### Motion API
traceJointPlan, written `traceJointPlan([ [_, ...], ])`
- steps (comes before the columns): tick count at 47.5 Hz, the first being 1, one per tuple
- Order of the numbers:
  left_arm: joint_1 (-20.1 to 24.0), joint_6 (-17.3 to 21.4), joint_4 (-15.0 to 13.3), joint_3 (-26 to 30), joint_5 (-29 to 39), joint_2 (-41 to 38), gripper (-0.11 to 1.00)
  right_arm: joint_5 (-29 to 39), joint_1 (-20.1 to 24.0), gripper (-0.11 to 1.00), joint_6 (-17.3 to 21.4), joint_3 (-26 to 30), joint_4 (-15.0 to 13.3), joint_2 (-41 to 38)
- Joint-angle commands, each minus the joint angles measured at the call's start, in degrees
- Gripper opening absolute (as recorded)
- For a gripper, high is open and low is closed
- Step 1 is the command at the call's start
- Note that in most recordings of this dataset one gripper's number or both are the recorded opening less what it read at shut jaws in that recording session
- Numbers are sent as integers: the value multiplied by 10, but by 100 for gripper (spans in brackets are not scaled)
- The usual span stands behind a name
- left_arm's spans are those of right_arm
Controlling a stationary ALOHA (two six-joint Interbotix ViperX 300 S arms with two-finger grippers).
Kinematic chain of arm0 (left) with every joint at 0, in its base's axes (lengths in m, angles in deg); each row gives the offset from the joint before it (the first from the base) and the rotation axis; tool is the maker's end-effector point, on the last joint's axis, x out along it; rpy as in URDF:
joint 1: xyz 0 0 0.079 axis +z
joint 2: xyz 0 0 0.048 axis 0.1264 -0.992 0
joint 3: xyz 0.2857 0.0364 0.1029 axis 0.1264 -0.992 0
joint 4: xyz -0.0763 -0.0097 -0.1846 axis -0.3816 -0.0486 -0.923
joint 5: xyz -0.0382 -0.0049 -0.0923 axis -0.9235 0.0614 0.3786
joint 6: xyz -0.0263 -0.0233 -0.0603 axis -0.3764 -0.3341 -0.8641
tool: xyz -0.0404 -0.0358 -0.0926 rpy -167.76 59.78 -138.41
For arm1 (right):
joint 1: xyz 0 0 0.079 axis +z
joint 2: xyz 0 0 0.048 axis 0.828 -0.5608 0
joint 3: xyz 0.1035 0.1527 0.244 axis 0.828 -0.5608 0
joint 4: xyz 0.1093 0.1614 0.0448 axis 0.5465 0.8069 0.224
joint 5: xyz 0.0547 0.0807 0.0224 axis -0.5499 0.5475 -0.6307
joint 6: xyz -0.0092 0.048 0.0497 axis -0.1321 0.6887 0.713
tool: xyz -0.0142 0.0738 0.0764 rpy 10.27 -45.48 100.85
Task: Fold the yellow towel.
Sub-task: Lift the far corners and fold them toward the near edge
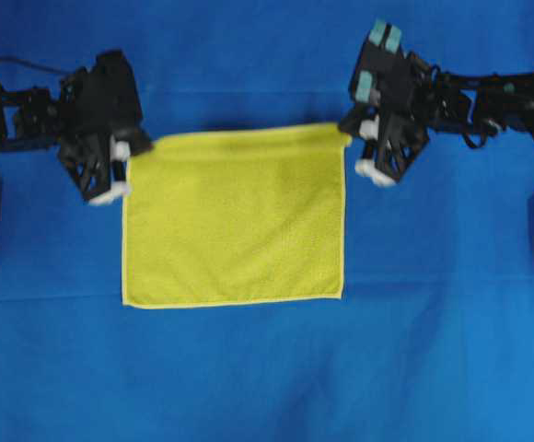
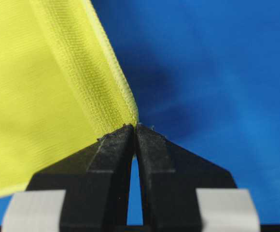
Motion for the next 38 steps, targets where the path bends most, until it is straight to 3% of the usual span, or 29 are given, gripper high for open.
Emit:
traceJointPlan([
  [1, -47, -13, -2, -1, 10, 21, 2, 4, 36, 4, 0, -3, 10, 20],
  [19, -221, -165, -2, -24, -4, 4, 2, -1, 166, 4, 78, -11, 25, 14],
  [27, -269, -183, -2, -20, -40, -18, 2, -6, 199, 4, 97, -5, 25, -3],
  [38, -270, -186, -2, -12, -70, -48, 2, -4, 202, 4, 105, 4, 25, -13],
])
